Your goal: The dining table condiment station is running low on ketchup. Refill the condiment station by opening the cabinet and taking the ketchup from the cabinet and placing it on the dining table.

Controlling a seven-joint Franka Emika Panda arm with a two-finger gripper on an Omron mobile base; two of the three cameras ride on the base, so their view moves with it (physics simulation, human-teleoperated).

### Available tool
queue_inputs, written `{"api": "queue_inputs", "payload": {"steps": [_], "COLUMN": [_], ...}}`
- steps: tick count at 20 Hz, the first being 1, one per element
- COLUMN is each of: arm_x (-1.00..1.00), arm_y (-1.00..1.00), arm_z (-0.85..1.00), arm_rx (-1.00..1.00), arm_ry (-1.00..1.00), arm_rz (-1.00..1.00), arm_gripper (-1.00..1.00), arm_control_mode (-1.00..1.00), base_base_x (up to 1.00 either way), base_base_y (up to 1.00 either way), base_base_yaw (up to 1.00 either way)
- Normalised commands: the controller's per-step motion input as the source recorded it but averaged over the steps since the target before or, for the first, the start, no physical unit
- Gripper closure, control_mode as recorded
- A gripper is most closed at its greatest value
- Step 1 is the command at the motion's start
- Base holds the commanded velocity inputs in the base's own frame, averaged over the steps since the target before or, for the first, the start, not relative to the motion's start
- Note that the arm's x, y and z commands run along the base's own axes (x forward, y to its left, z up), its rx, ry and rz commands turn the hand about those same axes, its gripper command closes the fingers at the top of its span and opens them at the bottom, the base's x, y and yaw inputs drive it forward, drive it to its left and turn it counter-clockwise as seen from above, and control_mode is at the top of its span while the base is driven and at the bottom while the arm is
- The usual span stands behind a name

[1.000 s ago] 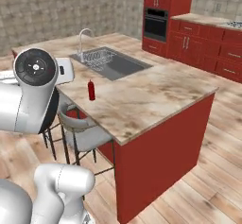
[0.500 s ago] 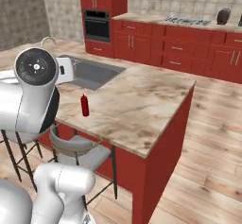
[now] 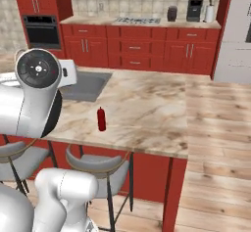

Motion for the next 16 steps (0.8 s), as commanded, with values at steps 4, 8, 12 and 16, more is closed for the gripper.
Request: {"api": "queue_inputs", "payload": {"steps": [4,8,12,16], "arm_x": [0.0,0.0,0.11,0.34], "arm_y": [0.0,0.06,0.0,-0.25], "arm_z": [0.0,0.0,-0.01,-0.12], "arm_rx": [0.0,-0.01,0.0,0.02], "arm_ry": [0.0,0.0,0.0,0.0], "arm_rz": [0.0,-0.04,0.0,0.1], "arm_gripper": [1.0,1.0,1.0,1.0], "arm_control_mode": [1.0,-1.0,-1.0,-1.0], "base_base_x": [0.17,0.0,0.0,0.0], "base_base_y": [0.77,0.0,0.0,0.0], "base_base_yaw": [-0.35,0.0,0.0,0.0]}}
